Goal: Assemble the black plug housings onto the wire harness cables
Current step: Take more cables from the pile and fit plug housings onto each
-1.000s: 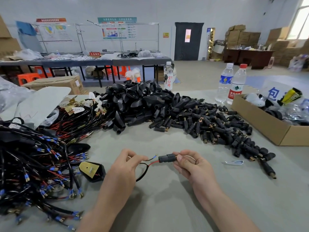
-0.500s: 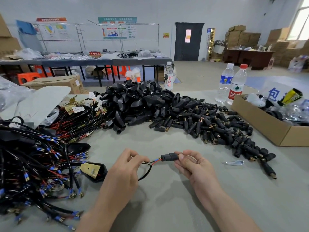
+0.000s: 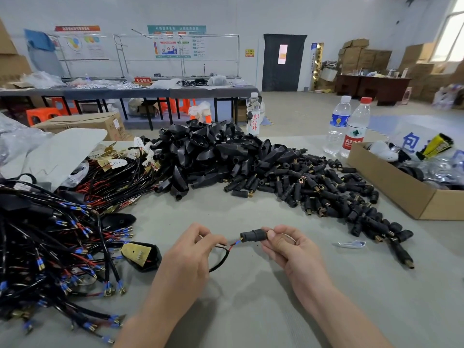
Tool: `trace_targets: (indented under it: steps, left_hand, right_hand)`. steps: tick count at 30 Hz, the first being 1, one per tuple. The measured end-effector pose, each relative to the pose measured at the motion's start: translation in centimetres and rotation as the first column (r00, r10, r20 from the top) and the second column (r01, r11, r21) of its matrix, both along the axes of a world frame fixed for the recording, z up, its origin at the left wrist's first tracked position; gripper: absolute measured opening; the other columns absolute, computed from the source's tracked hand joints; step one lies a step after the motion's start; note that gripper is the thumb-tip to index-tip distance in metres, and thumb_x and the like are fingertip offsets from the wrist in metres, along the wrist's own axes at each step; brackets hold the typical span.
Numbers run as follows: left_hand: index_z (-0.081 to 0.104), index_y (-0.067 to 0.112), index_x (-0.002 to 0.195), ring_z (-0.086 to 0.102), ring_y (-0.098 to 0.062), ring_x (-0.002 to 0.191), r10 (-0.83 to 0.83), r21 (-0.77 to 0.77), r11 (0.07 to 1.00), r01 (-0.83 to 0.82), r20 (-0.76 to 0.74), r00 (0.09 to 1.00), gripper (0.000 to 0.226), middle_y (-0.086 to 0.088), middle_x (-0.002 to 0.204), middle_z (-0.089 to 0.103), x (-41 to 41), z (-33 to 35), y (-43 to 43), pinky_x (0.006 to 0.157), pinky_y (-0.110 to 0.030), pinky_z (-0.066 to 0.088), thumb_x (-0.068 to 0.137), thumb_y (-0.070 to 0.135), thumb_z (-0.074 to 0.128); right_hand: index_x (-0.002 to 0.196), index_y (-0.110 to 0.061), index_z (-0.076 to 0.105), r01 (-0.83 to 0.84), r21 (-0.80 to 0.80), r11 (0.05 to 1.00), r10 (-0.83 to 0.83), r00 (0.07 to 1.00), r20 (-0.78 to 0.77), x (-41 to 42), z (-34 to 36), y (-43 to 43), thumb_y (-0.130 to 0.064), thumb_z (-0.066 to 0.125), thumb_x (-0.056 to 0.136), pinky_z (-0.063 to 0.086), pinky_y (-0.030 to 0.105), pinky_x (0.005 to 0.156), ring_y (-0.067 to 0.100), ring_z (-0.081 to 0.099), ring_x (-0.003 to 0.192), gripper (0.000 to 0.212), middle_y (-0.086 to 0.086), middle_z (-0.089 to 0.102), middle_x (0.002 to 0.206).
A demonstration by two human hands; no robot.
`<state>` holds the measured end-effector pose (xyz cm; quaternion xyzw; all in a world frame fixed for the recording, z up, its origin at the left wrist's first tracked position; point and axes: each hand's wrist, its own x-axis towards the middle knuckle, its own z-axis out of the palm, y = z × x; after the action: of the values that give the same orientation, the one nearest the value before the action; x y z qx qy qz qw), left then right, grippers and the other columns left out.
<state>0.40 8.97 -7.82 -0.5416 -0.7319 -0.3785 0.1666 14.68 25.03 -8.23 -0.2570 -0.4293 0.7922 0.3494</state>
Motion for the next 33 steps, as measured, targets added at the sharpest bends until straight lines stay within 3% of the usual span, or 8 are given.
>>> trace_targets:
  steps: [4, 9, 14, 18, 23, 28, 33]
  left_hand:
    - [0.072, 0.024, 0.104, 0.044, 0.004, 0.069, 0.034, 0.046, 0.998, -0.036, 0.041, 0.999, 0.025, 0.014, 0.089, 0.051, -0.3, -0.1, 0.0, 0.057, -0.013, 0.037, 0.091, 0.009, 0.056]
    - [0.066, 0.028, 0.113, 0.052, -0.001, 0.07, 0.002, 0.059, 0.998, -0.004, 0.043, 0.999, 0.03, 0.019, 0.09, 0.049, -0.1, 0.1, 0.0, 0.061, -0.018, 0.044, 0.09, 0.009, 0.061]
    - [0.067, 0.029, 0.098, 0.055, -0.005, 0.071, -0.011, 0.073, 0.997, 0.009, 0.028, 1.0, 0.014, 0.015, 0.089, 0.052, 0.5, 0.5, 0.0, 0.062, -0.03, 0.05, 0.094, 0.032, 0.053]
    - [0.065, 0.034, 0.09, 0.059, -0.007, 0.075, -0.045, 0.053, 0.998, 0.037, 0.16, 0.986, 0.016, 0.015, 0.089, 0.053, 0.8, 0.6, 0.1, 0.068, -0.028, 0.05, 0.092, 0.045, 0.054]
    - [0.064, 0.027, 0.083, 0.056, -0.006, 0.078, -0.018, 0.084, 0.996, -0.007, 0.295, 0.955, 0.013, 0.012, 0.085, 0.054, 0.7, 0.3, 0.5, 0.071, -0.013, 0.039, 0.092, 0.019, 0.068]
    - [0.062, 0.025, 0.08, 0.056, -0.008, 0.077, -0.01, 0.07, 0.997, -0.014, 0.331, 0.944, 0.019, 0.011, 0.083, 0.055, 0.8, 0.3, 0.7, 0.07, -0.016, 0.041, 0.089, 0.01, 0.07]
    - [0.061, 0.025, 0.078, 0.057, -0.009, 0.075, -0.009, 0.046, 0.999, -0.007, 0.345, 0.938, 0.017, 0.012, 0.08, 0.056, 1.1, -0.1, 0.9, 0.07, -0.028, 0.046, 0.09, 0.016, 0.069]
  right_hand:
    - [0.096, -0.008, 0.06, -0.008, 0.026, 1.0, 0.008, 1.0, 0.028, 0.0, 0.0, -0.1, -0.001, 0.068, 0.086, 0.058, 0.021, 0.073, 0.017, 0.074, 0.084, 0.015, 0.01, 0.076, 0.103]
    - [0.096, -0.008, 0.06, -0.003, 0.014, 1.0, 0.003, 1.0, 0.027, 0.0, 0.1, -0.2, -0.002, 0.068, 0.086, 0.058, 0.02, 0.07, 0.016, 0.073, 0.081, 0.014, 0.011, 0.077, 0.102]
    - [0.097, -0.007, 0.059, 0.008, 0.0, 1.0, -0.008, 1.0, 0.021, 0.0, 0.2, -0.3, 0.0, 0.067, 0.087, 0.058, 0.021, 0.068, 0.016, 0.073, 0.079, 0.014, 0.012, 0.077, 0.101]
    - [0.094, -0.006, 0.06, 0.004, -0.012, 1.0, -0.004, 1.0, 0.013, 0.0, 0.1, -0.2, 0.003, 0.066, 0.087, 0.059, 0.021, 0.068, 0.017, 0.073, 0.078, 0.013, 0.013, 0.076, 0.1]
    - [0.093, -0.006, 0.06, -0.02, -0.022, 1.0, 0.02, 1.0, -0.008, 0.0, 0.2, -0.4, 0.003, 0.067, 0.085, 0.059, 0.021, 0.066, 0.015, 0.074, 0.075, 0.014, 0.013, 0.076, 0.099]
    - [0.092, -0.006, 0.06, 0.007, 0.003, 1.0, -0.007, 1.0, 0.006, -0.2, 0.2, -0.8, 0.003, 0.067, 0.086, 0.058, 0.021, 0.067, 0.017, 0.074, 0.079, 0.013, 0.013, 0.077, 0.1]
    - [0.085, -0.007, 0.06, 0.062, 0.034, 0.997, -0.062, 0.998, 0.001, -0.3, 0.3, -1.1, 0.003, 0.068, 0.085, 0.058, 0.019, 0.07, 0.017, 0.075, 0.084, 0.013, 0.012, 0.077, 0.097]
